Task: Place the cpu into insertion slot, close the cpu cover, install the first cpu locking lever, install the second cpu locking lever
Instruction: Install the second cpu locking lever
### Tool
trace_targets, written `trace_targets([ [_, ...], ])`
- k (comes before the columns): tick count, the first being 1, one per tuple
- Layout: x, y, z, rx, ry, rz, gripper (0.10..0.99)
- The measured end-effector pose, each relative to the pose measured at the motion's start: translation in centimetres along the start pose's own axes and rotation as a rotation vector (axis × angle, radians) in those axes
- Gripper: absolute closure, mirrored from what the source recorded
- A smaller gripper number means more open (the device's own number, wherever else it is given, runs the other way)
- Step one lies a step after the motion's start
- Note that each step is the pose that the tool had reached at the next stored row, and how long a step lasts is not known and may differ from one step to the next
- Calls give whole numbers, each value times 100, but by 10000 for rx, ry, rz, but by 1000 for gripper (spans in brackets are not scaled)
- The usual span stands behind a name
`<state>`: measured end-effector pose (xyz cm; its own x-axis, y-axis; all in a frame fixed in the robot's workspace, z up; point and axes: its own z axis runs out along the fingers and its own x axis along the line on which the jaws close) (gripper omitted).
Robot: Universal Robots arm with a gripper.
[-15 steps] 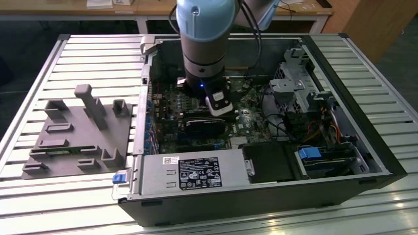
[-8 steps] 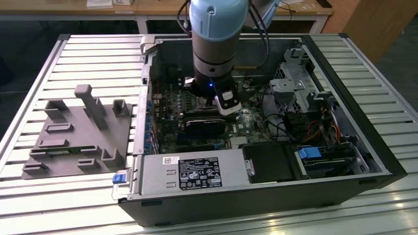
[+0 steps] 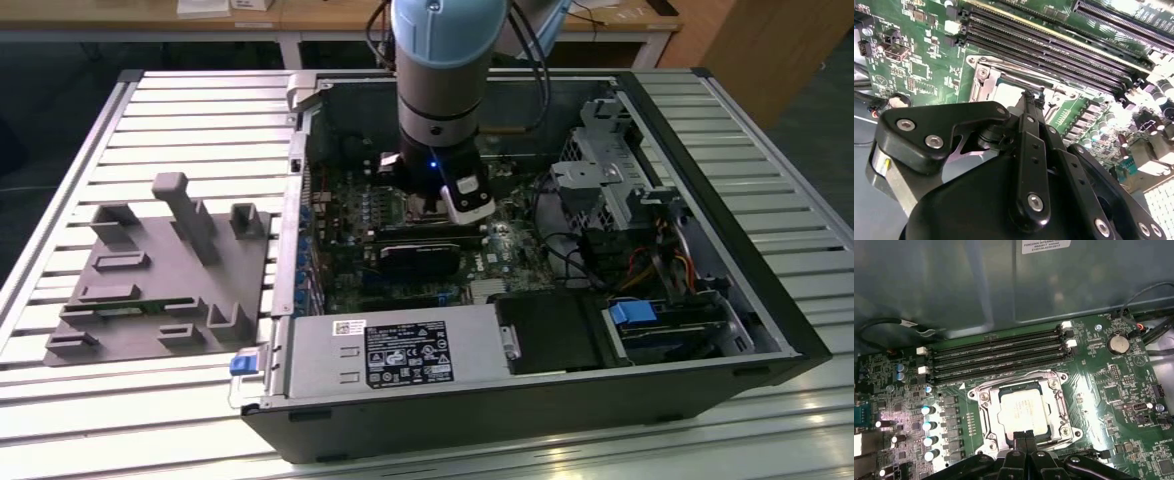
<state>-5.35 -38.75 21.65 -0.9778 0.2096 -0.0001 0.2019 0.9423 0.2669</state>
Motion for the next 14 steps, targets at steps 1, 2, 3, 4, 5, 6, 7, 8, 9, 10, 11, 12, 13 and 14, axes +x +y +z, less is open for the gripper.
trace_targets([
  [1,-2,14,3,64,-14,-1,984],
  [2,-7,27,7,125,-27,-2,984],
  [3,-12,39,11,185,-41,-2,984],
  [4,-17,55,15,263,-58,0,984],
  [5,-20,69,19,321,-71,0,984],
  [6,-22,87,24,378,-82,-2,984],
  [7,-20,108,29,435,-94,-6,984],
  [8,-18,133,37,494,-107,-10,984],
  [9,-15,156,43,560,-120,-13,984],
  [10,-12,179,49,626,-133,-17,984],
  [11,-9,201,55,690,-147,-20,984],
  [12,-6,225,62,751,-161,-25,984],
  [13,-4,249,69,813,-173,-28,984],
  [14,0,273,75,877,-186,-31,984],
])
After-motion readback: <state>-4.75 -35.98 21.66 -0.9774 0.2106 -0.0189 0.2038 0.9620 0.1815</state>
